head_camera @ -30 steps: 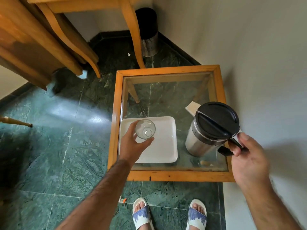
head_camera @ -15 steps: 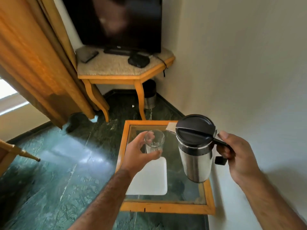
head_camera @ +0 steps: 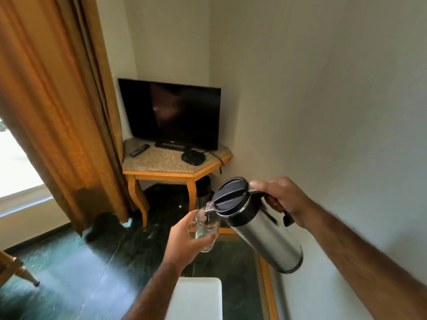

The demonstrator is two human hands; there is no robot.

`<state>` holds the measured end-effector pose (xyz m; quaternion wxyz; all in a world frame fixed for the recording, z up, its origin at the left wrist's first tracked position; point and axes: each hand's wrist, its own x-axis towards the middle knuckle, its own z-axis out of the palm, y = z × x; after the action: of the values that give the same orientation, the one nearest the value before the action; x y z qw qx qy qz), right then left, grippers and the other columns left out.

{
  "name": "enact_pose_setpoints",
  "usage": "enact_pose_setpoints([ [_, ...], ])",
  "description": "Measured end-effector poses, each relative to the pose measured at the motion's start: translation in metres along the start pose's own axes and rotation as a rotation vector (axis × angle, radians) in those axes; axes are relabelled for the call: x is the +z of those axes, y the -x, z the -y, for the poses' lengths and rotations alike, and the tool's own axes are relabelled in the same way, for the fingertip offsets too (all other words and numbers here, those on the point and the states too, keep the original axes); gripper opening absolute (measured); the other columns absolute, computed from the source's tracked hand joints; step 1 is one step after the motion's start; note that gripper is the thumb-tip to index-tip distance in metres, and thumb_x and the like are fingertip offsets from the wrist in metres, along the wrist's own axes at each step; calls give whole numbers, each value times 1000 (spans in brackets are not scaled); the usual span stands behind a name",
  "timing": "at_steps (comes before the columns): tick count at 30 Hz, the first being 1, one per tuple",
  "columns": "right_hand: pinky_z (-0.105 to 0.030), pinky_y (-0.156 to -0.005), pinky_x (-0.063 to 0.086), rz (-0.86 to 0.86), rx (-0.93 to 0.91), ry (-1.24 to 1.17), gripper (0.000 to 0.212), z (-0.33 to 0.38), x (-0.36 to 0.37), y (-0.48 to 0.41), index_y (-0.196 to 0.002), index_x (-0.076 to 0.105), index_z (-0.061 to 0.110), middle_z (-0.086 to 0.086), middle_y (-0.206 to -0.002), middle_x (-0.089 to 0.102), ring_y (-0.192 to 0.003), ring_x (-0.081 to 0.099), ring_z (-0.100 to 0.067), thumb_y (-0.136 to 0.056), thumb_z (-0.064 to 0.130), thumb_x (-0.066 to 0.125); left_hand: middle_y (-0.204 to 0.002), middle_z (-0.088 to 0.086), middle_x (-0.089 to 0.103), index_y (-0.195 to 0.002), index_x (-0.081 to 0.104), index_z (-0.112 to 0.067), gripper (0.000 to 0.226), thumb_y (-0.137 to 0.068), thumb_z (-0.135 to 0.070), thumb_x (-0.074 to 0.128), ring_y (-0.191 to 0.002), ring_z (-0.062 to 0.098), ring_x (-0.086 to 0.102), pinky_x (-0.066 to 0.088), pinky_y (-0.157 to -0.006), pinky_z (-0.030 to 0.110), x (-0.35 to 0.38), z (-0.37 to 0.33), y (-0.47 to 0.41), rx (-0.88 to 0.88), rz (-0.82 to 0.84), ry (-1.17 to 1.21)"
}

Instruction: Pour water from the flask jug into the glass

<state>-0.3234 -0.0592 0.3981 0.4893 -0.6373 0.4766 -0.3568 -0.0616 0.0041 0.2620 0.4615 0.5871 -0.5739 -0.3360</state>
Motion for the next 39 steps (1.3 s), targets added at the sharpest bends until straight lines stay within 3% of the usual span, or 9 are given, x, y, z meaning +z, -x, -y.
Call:
enact_pose_setpoints([
  [5,-22,-45,29,94,-7,169,53,51,3,-9,-53,45,22,4,-47,36,-42,29,-11,-75,59,76,-110,-47,64,-104,52,-82,64,-59,-54,86,-105,-15,63,42,-78,7,-12,-21,5,9,-4,-4],
  [10,-24,-44,29,151,13,260,50,87,5,-17,-52,50,21,5,-46,41,-41,32,-10,-87,46,77,-113,-40,68,-106,59,-73,60,-59,-51,88,-107,-9,65,52,-80,17,-24,-33,8,-3,11,32],
  [16,-25,-45,28,200,67,392,51,122,14,-28,-46,55,24,5,-46,42,-40,32,-10,-83,49,79,-107,-26,75,-109,68,-53,52,-66,-40,92,-107,-3,66,56,-88,28,-34,-44,6,-8,2,67],
  [21,-24,-45,30,232,108,508,43,146,22,-38,-62,66,18,6,-49,46,-41,36,-9,-75,56,80,-107,-37,70,-113,68,-45,53,-68,-34,93,-107,2,65,58,-94,38,-41,-52,2,-21,22,84],
  [25,-23,-44,32,243,122,572,58,159,27,-46,-81,76,8,9,-47,48,-40,39,-7,-64,64,78,-107,-38,71,-110,68,-49,54,-61,-42,91,-108,2,65,55,-86,30,-48,-57,1,-26,15,93],
  [28,-22,-44,34,280,132,623,51,165,33,-50,-67,69,17,9,-48,48,-42,40,-7,-61,67,77,-105,-38,71,-109,67,-50,54,-61,-43,91,-108,1,64,52,-82,25,-52,-61,1,-34,9,89],
  [33,-22,-45,35,326,125,659,43,176,38,-54,-70,69,17,9,-50,48,-43,40,-8,-75,59,78,-106,-43,67,-108,65,-49,51,-69,-32,93,-103,-3,65,50,-76,18,-57,-64,-1,-34,5,63],
  [37,-20,-43,36,339,103,692,43,184,41,-57,-63,64,18,11,-46,47,-39,40,-7,-83,54,77,-103,-43,68,-105,63,-50,52,-70,-27,93,-96,-18,65,53,-57,7,-58,-67,-2,-20,0,56],
  [39,-20,-42,36,341,99,702,43,185,42,-60,-63,64,18,11,-46,47,-39,39,-7,-85,53,76,-103,-42,68,-107,63,-49,53,-70,-25,93,-97,-22,62,53,-57,2,-58,-68,-2,-20,-1,66],
])
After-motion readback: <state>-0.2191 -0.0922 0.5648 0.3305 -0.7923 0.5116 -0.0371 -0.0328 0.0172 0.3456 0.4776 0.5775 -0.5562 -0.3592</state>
